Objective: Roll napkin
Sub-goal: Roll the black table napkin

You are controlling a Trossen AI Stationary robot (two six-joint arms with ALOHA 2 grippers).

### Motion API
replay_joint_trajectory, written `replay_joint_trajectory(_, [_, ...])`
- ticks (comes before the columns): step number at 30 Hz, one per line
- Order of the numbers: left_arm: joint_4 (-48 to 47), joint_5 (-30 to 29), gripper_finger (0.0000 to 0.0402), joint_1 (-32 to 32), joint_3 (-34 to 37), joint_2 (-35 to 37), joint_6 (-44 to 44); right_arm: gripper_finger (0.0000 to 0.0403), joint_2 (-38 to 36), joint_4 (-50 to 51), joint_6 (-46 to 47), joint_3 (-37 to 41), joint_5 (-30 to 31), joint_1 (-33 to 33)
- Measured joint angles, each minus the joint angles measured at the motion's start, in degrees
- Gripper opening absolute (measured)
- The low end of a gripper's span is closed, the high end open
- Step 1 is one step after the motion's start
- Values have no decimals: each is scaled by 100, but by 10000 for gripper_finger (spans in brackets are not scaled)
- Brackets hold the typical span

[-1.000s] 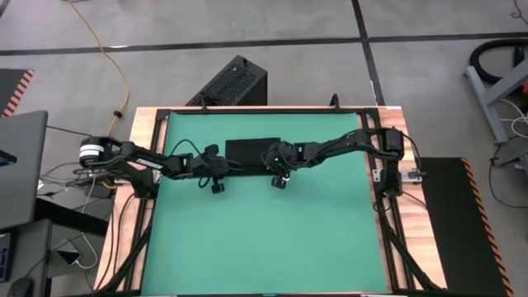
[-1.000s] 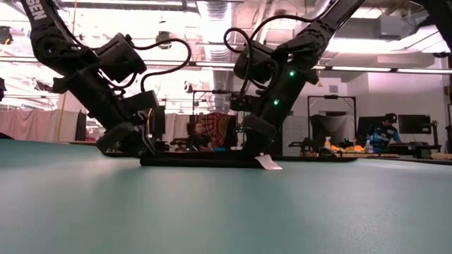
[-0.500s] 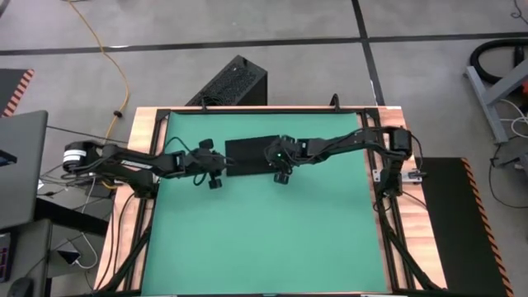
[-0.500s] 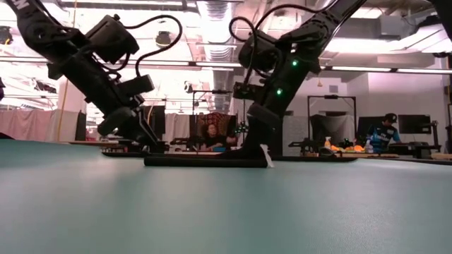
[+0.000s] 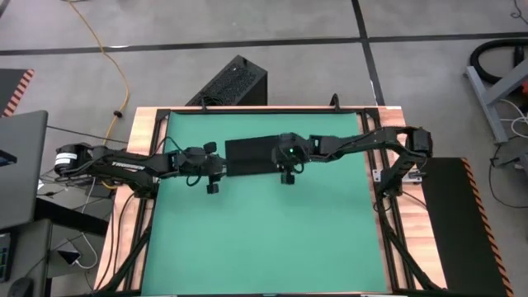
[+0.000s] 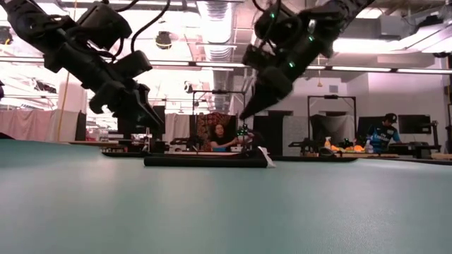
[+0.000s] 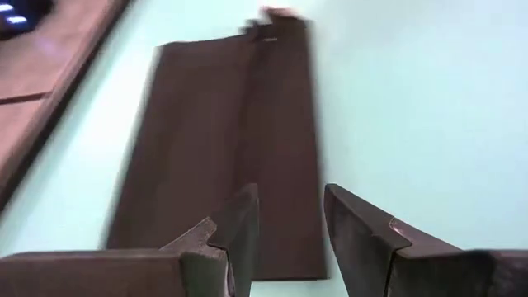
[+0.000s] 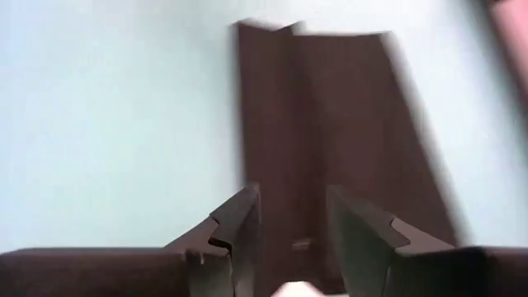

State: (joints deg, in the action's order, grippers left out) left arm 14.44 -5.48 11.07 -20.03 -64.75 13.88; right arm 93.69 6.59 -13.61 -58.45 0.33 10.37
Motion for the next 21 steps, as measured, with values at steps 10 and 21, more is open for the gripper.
replay_joint_trajectory(10, [1084,153,130,-149,310,-423,366,139,42,-1638,396,1258,-126,199])
replay_joint_trajectory(21, [1993,-109,130,-136,310,-1543,394,139,42,-1937,443,1517,-126,430])
